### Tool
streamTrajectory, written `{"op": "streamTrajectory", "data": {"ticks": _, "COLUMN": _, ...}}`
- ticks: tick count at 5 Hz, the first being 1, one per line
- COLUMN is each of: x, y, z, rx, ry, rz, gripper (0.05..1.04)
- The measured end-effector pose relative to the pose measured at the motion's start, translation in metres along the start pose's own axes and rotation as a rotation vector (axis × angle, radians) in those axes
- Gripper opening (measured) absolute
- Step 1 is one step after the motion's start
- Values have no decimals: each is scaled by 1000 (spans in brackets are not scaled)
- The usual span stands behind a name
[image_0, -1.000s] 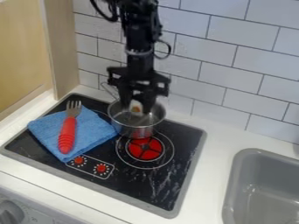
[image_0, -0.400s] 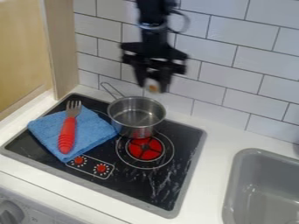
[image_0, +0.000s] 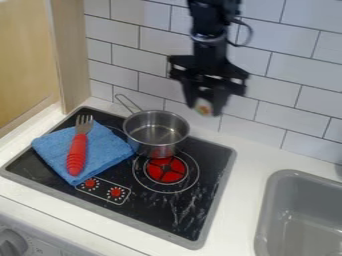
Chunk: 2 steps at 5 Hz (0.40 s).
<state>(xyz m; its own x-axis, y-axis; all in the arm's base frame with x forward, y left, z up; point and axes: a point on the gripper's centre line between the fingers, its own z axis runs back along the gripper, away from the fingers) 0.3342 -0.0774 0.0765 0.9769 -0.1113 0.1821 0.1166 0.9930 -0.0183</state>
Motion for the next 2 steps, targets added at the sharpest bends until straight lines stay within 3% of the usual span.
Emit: {"op": "streamTrajectory", "data": {"ticks": 2, "x": -5, "y": -17, "z": -18, "rx": -25, "ry": 37, "rz": -41, "gripper": 485}}
